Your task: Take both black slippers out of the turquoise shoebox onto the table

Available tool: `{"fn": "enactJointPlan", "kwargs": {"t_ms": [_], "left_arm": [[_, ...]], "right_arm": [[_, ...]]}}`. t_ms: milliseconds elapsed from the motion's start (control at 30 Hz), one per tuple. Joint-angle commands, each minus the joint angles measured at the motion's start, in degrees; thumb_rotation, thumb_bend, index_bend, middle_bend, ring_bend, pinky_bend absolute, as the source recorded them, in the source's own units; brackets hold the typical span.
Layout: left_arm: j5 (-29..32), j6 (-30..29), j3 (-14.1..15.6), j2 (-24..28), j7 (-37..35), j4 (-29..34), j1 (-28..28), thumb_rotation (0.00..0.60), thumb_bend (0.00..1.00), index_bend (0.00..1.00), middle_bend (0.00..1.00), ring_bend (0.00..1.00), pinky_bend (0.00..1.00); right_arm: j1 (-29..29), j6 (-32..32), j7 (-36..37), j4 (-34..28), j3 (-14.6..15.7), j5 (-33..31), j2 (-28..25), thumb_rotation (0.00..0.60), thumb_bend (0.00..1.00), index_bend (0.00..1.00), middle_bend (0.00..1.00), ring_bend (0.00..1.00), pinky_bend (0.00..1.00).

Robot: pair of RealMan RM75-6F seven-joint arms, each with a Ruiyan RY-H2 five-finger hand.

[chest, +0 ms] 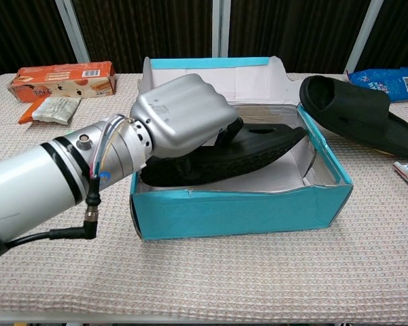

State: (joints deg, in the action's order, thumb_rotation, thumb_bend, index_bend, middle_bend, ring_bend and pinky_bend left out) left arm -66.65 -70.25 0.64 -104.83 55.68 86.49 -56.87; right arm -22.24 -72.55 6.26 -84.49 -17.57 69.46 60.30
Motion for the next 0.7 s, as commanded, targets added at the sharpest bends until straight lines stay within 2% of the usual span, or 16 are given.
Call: {"fn": "enactJointPlan", "kwargs": {"t_ms": [33, 133, 233, 300, 367, 400, 467, 533, 700], "left_arm": [[-0.83, -0.71, 1.2, -0.92, 2.49, -1.34, 1.75, 0.6, 0.28, 0.41, 0.53, 0.59, 0.77], [1.92, 0.34, -0.09, -1.28, 3.16, -1.04, 2.85, 0.6, 0.27, 0.3, 0.44, 0.52, 0.74], [3.44, 0.71, -1.3, -1.51, 3.17, -1.59, 3.77, 0.6, 0.26, 0.25, 0.4, 0.47, 0.71], [4.6, 1.24, -2.03, -1.55, 2.71, -1.46, 4.31, 0.6, 0.26, 0.25, 0.4, 0.47, 0.7], [5.01, 1.9, -2.39, -1.48, 2.8, -1.53, 4.53, 0.6, 0.26, 0.3, 0.42, 0.47, 0.71], [4.83, 2.23, -2.38, -1.44, 2.73, -1.65, 4.54, 0.6, 0.26, 0.36, 0.44, 0.48, 0.71], [4.27, 3.03, -2.56, -1.37, 1.76, -1.81, 4.64, 0.6, 0.26, 0.49, 0.55, 0.55, 0.72], [3.24, 3.32, -3.08, -1.46, -0.51, -2.12, 4.88, 0.6, 0.27, 0.57, 0.63, 0.63, 0.76], [-0.84, 3.12, -5.04, -1.55, -10.12, -3.88, 5.99, 0.6, 0.31, 0.64, 0.73, 0.72, 0.85]], "right_arm": [[0.06, 0.04, 0.05, -0.03, 0.0, -0.06, 0.03, 0.6, 0.0, 0.0, 0.0, 0.0, 0.0], [0.1, 0.25, 0.11, 0.08, 0.1, -0.05, 0.12, 0.6, 0.0, 0.0, 0.0, 0.0, 0.0], [0.17, 0.33, 0.2, 0.18, 0.12, -0.1, 0.16, 0.6, 0.0, 0.0, 0.0, 0.0, 0.0], [0.21, 0.32, 0.27, 0.26, 0.07, -0.11, 0.14, 0.6, 0.0, 0.0, 0.0, 0.0, 0.0], [0.25, 0.27, 0.35, 0.38, 0.01, -0.14, 0.17, 0.6, 0.0, 0.0, 0.0, 0.0, 0.0], [0.25, 0.31, 0.4, 0.39, 0.0, -0.15, 0.18, 0.6, 0.0, 0.0, 0.0, 0.0, 0.0], [0.29, 0.31, 0.44, 0.44, -0.01, -0.15, 0.22, 0.6, 0.0, 0.0, 0.0, 0.0, 0.0], [0.29, 0.38, 0.36, 0.53, 0.02, -0.16, 0.24, 0.6, 0.0, 0.0, 0.0, 0.0, 0.0], [0.48, 0.33, 0.34, 0.51, -0.05, -0.34, 0.17, 0.6, 0.0, 0.0, 0.0, 0.0, 0.0]]}}
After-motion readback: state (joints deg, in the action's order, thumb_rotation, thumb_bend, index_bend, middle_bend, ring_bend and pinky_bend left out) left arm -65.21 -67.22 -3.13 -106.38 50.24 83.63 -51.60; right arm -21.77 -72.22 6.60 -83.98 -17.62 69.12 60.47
